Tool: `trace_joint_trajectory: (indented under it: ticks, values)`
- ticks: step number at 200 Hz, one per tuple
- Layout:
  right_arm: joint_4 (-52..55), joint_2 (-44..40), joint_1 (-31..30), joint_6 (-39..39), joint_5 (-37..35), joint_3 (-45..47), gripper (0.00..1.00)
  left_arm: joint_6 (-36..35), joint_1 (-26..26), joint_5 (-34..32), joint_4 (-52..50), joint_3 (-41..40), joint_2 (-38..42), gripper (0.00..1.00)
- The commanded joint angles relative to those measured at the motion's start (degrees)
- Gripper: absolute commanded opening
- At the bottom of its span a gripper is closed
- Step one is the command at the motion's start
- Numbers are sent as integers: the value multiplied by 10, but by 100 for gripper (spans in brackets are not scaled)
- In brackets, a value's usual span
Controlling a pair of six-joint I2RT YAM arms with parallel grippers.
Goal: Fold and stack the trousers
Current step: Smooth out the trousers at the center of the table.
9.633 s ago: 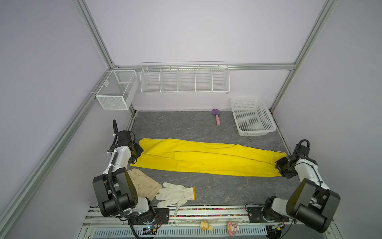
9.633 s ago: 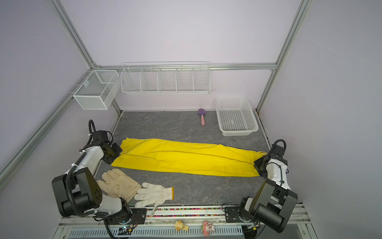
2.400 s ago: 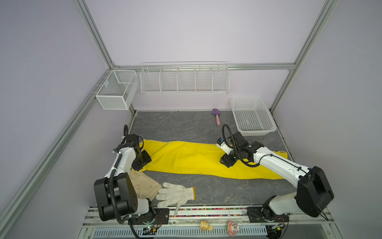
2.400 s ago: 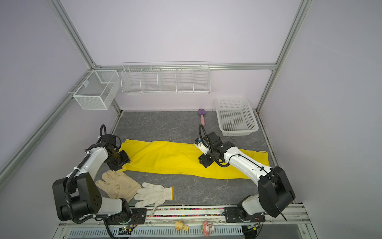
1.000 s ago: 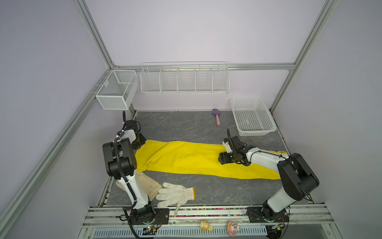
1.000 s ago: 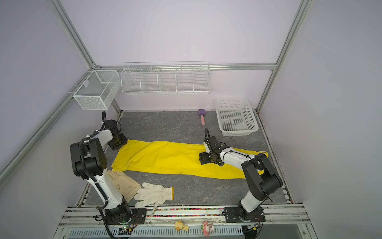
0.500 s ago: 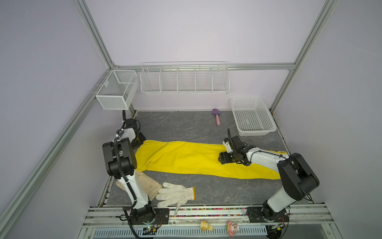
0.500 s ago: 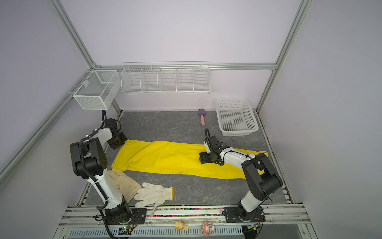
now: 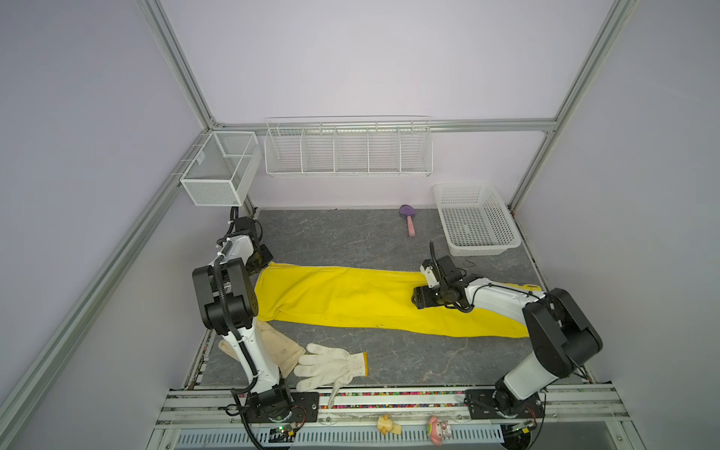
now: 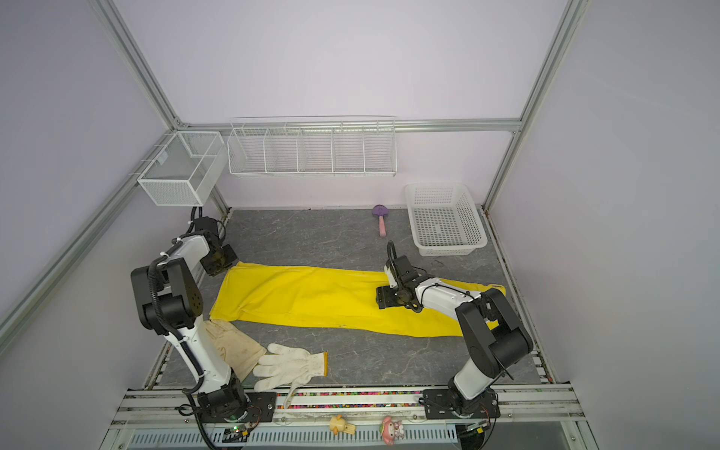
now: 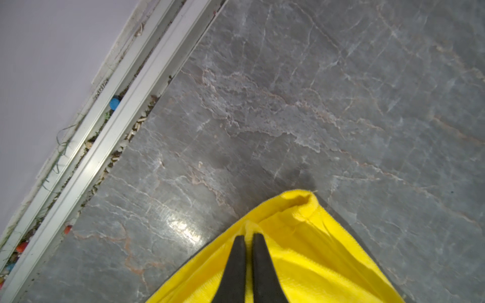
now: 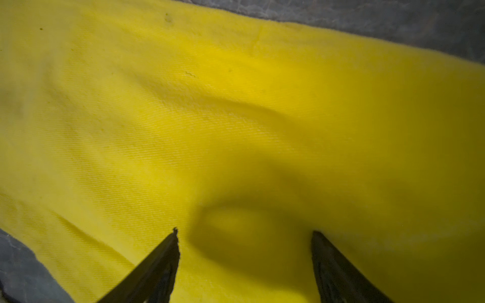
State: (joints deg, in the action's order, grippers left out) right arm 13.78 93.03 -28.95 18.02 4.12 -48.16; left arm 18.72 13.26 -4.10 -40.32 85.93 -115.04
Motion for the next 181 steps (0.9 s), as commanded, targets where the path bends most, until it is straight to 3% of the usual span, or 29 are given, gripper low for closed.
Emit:
trace_joint_trajectory:
  ticks: [1, 56, 143, 181]
  values:
    - [27, 23, 10, 3, -12, 31, 81, -16, 6, -9, 29, 36, -6, 8]
    - [24, 24, 12, 2, -8, 34, 81, -15, 7, 7, 53, 49, -30, 9]
    - [22, 22, 15, 0, -4, 37, 81, -24, 11, -29, 71, 68, -53, 11]
    - [27, 18, 16, -1, 0, 34, 81, -28, 11, -17, 44, 73, -57, 20]
